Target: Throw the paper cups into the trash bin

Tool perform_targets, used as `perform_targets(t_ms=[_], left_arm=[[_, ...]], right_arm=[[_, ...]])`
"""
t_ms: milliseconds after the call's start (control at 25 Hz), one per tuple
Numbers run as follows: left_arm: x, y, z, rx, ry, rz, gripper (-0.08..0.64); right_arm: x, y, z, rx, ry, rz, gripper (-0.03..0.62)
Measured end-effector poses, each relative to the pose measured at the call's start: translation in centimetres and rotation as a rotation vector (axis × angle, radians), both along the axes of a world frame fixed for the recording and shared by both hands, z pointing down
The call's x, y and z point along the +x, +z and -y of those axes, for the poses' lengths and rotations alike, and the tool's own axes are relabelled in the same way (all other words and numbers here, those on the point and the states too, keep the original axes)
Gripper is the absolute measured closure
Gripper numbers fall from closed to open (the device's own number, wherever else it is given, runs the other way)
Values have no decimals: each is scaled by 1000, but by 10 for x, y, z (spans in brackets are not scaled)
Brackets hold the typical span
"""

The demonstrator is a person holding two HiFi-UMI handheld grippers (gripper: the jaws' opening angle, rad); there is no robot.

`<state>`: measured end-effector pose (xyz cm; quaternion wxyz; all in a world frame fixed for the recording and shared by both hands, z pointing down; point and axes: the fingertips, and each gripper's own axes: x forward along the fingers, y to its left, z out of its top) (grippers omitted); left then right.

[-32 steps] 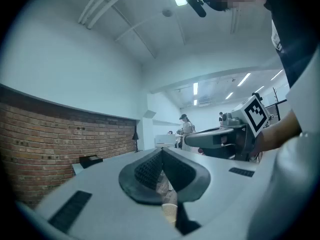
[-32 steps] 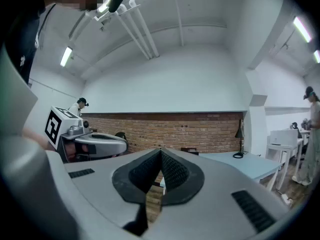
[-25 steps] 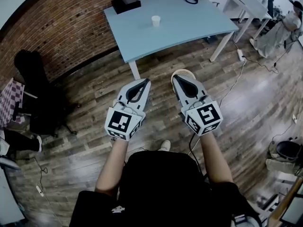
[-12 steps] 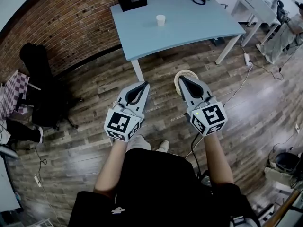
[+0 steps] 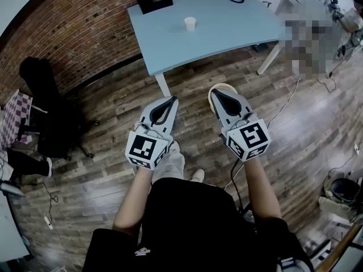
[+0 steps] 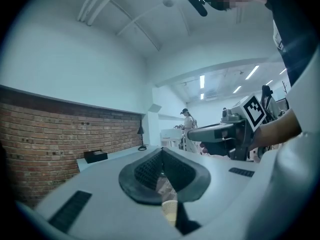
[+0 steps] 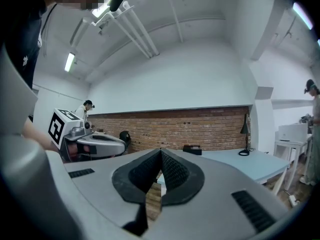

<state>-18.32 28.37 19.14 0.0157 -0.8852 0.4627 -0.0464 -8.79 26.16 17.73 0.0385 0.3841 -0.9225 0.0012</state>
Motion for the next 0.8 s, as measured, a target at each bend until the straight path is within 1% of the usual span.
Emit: perform_targets(t_ms=[200,560,800], left_arm=[[-7,-2,31,15,2,-16,551],[-29,7,91,-8,18,-31,551],[-51,9,128,-21,14,-47,551]], right_arm=[[-10,2,27,-5,8,2,589],[-33,7,83,-25,26,17,589],[-49,8,117,-37,35,16,589]])
